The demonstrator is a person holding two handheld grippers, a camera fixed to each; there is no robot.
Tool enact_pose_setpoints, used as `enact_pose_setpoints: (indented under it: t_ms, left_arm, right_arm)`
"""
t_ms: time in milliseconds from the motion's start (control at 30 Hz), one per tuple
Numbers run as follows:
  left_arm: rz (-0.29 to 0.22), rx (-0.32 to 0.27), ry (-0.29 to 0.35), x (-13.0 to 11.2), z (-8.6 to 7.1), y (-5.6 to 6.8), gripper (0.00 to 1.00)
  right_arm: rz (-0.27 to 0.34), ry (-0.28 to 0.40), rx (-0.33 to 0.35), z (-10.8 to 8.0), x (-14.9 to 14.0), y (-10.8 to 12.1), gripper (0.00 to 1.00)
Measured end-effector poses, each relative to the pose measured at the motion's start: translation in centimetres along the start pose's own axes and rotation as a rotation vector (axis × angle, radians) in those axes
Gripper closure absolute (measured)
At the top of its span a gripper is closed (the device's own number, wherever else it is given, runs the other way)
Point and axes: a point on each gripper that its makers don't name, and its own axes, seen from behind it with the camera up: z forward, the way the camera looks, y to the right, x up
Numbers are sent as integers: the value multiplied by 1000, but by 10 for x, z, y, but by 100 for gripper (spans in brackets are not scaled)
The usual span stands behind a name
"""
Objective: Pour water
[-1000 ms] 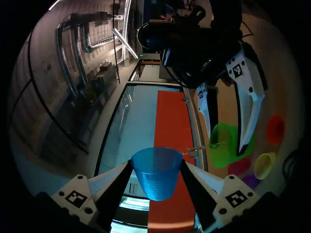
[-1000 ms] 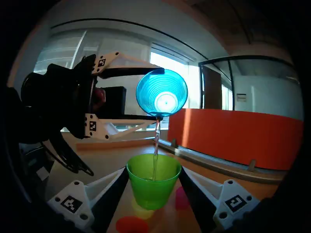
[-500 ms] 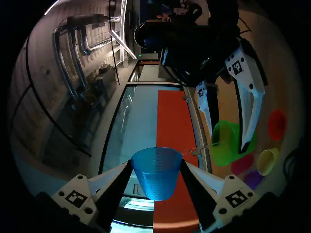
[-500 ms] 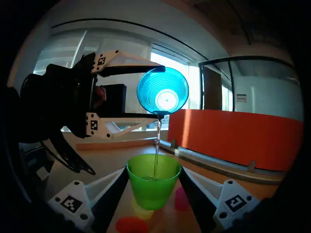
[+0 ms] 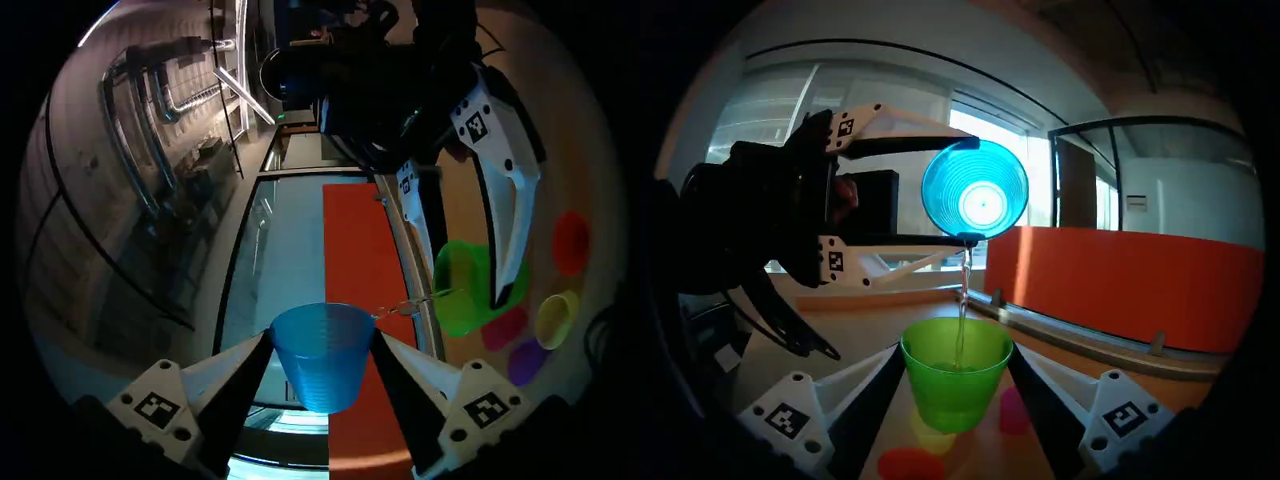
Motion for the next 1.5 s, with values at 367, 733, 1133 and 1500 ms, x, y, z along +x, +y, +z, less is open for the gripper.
enact_pose_setpoints:
  t_ms: [367, 733, 1133, 1500]
  left_arm:
    - [17, 3, 2, 4, -2, 4, 13]
    - [17, 6, 4, 5, -2, 3, 13]
    - [-49, 6, 2, 1, 0, 1, 13]
    - [-249, 7, 3, -1, 2, 4, 13]
  right_arm:
    - [1, 4, -3, 0, 2, 2, 8]
    - [1, 5, -3, 0, 3, 2, 8]
    - [1, 8, -8, 0, 4, 4, 8]
    - [-2, 14, -16, -5, 7, 6, 8]
